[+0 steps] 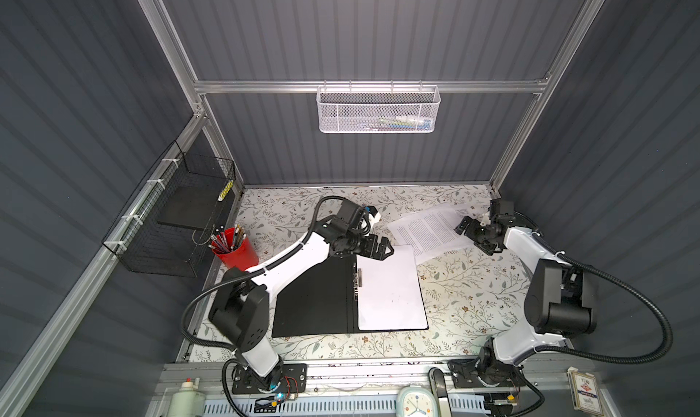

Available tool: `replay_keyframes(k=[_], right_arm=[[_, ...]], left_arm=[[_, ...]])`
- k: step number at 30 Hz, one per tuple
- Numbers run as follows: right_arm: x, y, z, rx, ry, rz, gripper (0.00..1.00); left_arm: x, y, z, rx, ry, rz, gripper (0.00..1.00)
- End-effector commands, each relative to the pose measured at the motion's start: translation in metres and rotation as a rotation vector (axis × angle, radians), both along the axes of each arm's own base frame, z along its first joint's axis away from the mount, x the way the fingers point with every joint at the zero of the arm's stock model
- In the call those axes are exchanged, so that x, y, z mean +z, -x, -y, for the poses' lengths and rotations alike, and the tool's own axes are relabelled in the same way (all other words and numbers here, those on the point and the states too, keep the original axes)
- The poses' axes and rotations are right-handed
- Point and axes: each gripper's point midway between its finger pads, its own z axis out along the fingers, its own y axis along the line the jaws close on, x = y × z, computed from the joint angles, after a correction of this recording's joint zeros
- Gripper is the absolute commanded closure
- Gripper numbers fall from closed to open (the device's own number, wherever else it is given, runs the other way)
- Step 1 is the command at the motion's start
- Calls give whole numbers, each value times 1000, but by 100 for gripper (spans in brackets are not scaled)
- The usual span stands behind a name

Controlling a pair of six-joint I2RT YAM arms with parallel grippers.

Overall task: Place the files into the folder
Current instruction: 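Release the sheet and move both grippers to the loose printed papers, then pinch a printed text sheet with the right gripper while the left gripper holds the pile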

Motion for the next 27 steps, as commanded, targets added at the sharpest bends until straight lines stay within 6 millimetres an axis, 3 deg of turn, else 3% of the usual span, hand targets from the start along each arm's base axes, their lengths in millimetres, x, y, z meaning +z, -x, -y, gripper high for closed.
replay_keyframes(k=[1, 9, 14, 20, 27], right_arm=[[5, -22, 18, -83, -22, 57, 1], [-12, -43, 31, -121, -91, 92, 1], [-19, -53, 38, -130, -133, 105, 2], [-31, -60, 46, -151, -190, 95, 3], [-40, -66, 47, -153, -224, 87, 4]], left_arm=[[0, -18, 30, -11, 54, -21, 0], [-45, -64, 91, -42, 75, -77, 0], [-57, -92, 118, -35, 96, -60, 0], [-73, -116, 137, -13, 114, -55, 0], [-97, -120, 143, -19, 99, -75, 0]])
